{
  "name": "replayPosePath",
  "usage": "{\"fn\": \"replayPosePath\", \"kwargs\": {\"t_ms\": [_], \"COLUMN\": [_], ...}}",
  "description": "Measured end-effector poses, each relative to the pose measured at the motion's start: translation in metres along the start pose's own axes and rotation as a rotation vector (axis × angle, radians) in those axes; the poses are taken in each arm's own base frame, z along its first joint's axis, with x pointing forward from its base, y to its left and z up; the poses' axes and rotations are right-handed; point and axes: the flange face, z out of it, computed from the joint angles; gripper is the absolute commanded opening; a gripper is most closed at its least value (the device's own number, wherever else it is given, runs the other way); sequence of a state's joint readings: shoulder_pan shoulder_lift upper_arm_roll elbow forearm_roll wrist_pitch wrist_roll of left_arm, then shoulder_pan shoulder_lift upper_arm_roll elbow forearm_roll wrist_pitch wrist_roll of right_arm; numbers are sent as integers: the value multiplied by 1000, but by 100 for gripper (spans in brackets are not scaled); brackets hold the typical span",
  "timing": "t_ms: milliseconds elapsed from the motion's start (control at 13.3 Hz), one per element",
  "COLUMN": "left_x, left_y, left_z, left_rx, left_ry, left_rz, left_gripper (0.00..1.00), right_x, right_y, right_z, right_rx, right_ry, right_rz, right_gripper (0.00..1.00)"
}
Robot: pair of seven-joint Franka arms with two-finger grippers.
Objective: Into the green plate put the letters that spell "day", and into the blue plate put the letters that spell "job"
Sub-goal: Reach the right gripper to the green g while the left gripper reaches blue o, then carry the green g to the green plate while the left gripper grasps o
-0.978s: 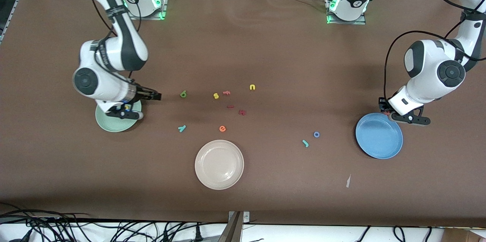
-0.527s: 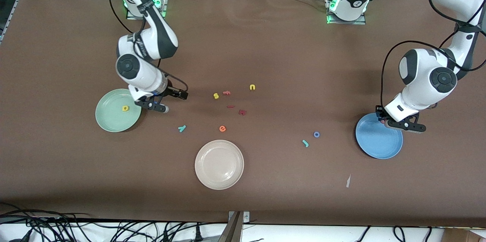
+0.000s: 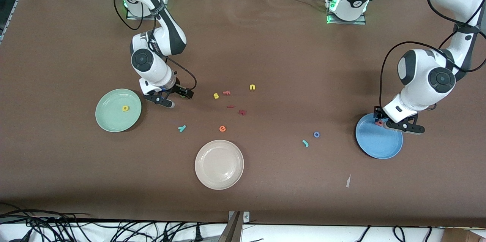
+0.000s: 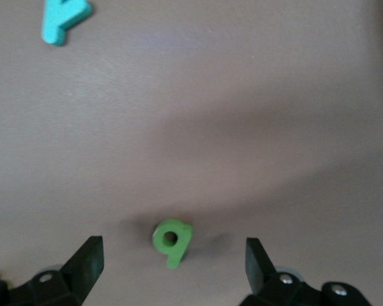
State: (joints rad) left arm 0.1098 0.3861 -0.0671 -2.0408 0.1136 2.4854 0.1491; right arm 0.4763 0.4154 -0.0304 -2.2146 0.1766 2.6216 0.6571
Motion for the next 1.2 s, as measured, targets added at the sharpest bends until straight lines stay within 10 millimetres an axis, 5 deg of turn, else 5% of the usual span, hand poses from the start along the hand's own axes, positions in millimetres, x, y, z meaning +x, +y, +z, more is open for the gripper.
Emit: {"fn": "replayPosePath", "kwargs": {"t_ms": [376, 602, 978, 1204], "left_x": [11, 16, 54, 66], "left_y": [90, 123, 184, 192], "left_z": [12, 32, 40, 45], "left_rx": [-127, -165, -181, -185], "left_ry": [-10, -15, 16, 27], "left_rz": [-24, -102, -134, -140], "left_gripper": [50, 49, 49, 50], "right_x": [-5, -14, -14, -14], "right_y": [1, -6, -7, -7], "right_z": [10, 13, 14, 13], "right_rx": [-3, -6, -6, -5], "right_ry": [2, 0, 1, 3], "right_rz": [11, 11, 12, 12], "right_gripper": [72, 62, 35, 22]}}
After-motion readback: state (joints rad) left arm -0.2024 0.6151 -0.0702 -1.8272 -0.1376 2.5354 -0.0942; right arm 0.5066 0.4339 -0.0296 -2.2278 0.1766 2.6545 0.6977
